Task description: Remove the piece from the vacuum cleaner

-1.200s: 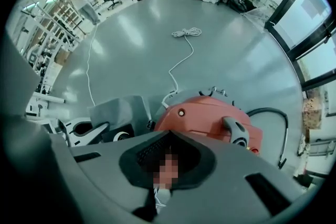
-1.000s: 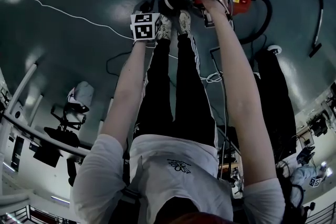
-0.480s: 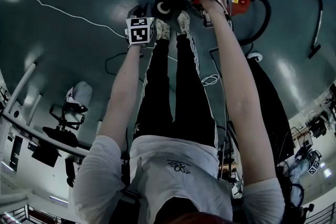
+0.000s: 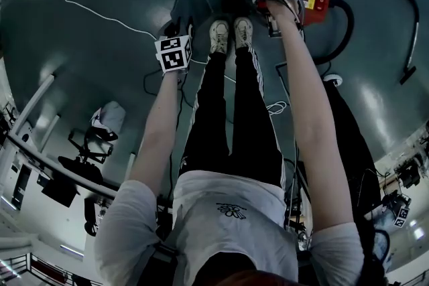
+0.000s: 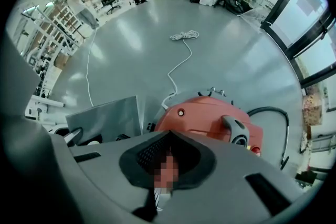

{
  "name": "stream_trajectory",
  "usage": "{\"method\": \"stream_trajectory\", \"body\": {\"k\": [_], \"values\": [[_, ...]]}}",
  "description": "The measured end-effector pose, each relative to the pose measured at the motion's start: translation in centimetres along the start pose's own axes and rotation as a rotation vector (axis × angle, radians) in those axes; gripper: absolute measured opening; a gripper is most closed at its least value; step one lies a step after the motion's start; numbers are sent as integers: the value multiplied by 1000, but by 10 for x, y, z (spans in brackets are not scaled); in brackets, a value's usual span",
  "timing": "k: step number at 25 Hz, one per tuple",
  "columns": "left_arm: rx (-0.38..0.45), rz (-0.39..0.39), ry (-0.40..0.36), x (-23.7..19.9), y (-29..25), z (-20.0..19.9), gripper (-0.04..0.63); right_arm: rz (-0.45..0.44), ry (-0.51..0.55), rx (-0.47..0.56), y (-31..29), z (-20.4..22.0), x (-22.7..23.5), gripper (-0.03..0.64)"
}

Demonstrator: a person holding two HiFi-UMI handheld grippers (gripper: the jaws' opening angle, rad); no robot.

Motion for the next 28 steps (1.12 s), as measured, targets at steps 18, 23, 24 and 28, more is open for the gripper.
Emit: {"method": "stream_trajectory", "body": {"k": [18, 23, 24, 28], "values": [[363, 53, 72, 41, 194, -206, 15, -37, -123, 479, 195, 32, -51, 12], [537, 101, 80, 67, 282, -242, 15, 10, -46, 767, 296, 38, -56, 12], [581, 109, 76, 74, 297, -251, 15, 43, 5, 817, 313, 35, -56, 12], [736, 122, 16, 95, 346, -288, 15, 81, 85, 996, 380, 17, -55, 12]]}}
Point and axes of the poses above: the fingertips, and each gripper's own axes: y backward along the fingers, x to its right, z out of its underside, the point moved 10 cm from there along y, backward along the fingers, and after that the axes turned 3 degrees about x, right-handed, at the moved point
